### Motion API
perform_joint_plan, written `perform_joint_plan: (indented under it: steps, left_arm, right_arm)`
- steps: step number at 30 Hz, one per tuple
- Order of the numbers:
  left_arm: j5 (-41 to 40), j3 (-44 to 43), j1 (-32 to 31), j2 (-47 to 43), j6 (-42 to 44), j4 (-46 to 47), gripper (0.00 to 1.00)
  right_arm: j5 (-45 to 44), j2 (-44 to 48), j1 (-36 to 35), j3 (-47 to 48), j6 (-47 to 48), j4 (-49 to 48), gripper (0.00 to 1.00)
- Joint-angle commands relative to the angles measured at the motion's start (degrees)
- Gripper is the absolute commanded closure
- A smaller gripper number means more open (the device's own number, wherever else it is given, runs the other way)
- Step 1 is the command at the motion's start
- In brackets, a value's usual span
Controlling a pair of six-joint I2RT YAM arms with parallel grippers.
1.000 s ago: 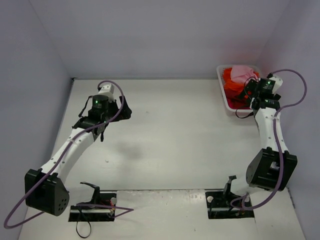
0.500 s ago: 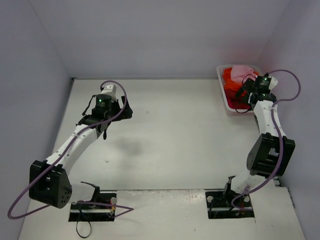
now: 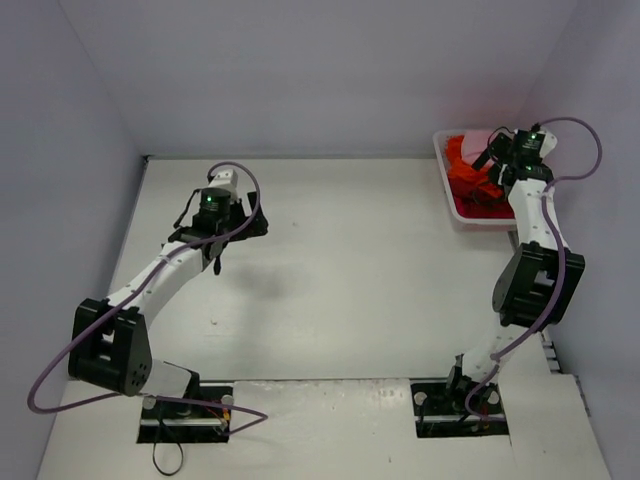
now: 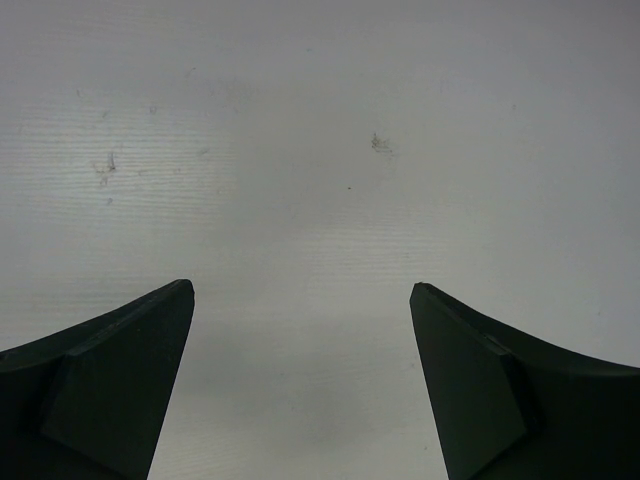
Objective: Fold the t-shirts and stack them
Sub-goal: Move the tshirt to the center of the board
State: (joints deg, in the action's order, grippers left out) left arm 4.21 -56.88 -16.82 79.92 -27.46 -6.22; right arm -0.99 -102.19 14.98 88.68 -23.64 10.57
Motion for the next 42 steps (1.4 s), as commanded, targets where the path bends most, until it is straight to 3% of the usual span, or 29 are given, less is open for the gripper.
perform_joint_plan:
  steps: [1, 10, 21, 36, 42]
  left_arm:
    - [0.01, -1.74, -0.06, 0.32, -0.75, 5.25, 0.14]
    - [-0.08, -2.71, -0.06, 4.01, -0.75, 7.80, 0.14]
    - [0.01, -3.67, -0.06, 7.35, -0.84, 9.56, 0.14]
    - [-1.57, -5.52, -0.06, 9.29, -1.10, 9.82, 0.14]
    - [-1.92, -5.87, -0.06, 9.46, -0.93, 10.09, 0.14]
  right_arm:
    - [0.47, -2.12, 0.31, 6.23, -0.36, -2.48, 0.03]
    - [3.10, -9.78, 0.31, 15.63, -2.55, -2.57, 0.03]
    - [1.17, -14.26, 0.05, 20.56, -1.94, -4.15, 0.04]
    - [-6.65, -11.89, -0.48, 14.15, 2.28, -8.63, 0.06]
    - [-5.60, -11.98, -0.66, 12.57, 2.72, -10.04, 0.07]
